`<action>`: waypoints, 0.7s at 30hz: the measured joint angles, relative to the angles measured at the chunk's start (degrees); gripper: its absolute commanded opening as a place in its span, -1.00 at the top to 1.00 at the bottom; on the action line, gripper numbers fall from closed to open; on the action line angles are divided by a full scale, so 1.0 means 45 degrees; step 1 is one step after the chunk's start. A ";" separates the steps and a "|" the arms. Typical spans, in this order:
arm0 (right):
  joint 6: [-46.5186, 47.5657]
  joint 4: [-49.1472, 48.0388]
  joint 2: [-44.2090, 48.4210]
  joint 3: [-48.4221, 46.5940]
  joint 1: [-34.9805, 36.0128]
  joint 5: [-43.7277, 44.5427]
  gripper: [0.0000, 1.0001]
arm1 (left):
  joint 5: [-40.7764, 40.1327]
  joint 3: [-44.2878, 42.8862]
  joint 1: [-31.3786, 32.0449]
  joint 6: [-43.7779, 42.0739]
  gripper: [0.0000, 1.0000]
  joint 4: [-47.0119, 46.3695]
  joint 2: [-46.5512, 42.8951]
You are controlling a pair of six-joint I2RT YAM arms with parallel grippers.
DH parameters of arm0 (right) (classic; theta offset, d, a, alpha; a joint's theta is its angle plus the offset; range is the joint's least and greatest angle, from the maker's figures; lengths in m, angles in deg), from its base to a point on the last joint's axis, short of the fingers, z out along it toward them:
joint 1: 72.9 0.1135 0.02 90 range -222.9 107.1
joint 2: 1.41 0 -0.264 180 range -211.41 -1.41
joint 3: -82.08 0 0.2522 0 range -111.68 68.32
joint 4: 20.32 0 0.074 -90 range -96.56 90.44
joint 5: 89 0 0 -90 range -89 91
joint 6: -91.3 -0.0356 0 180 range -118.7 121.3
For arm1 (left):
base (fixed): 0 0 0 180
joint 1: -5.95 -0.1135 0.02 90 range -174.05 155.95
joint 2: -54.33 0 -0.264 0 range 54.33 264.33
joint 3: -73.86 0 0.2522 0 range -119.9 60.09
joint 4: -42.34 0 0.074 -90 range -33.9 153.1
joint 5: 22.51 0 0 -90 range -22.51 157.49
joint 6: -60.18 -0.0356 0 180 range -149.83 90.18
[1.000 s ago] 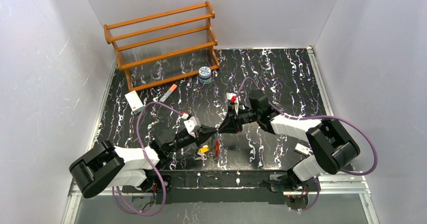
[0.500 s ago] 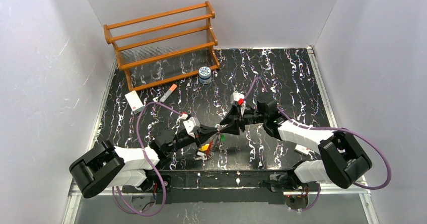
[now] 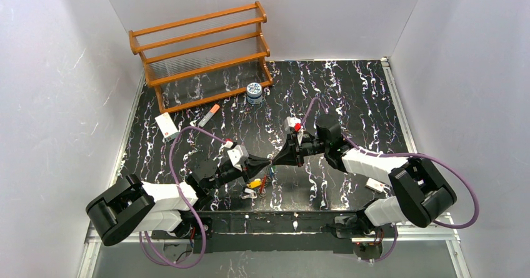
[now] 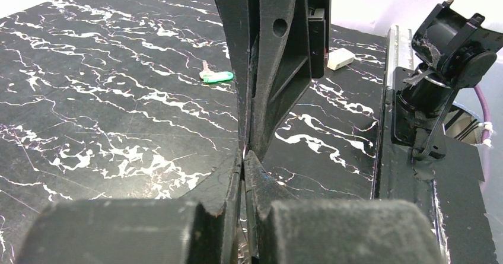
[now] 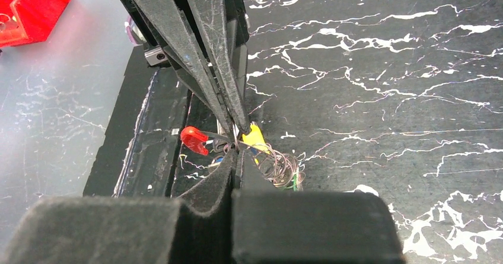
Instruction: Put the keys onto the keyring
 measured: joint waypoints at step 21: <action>0.1530 0.2361 0.0078 -0.0923 0.0034 -0.0029 0.36 | 0.0185 0.0000 0.0000 -0.0121 1.00 -0.0092 0.0248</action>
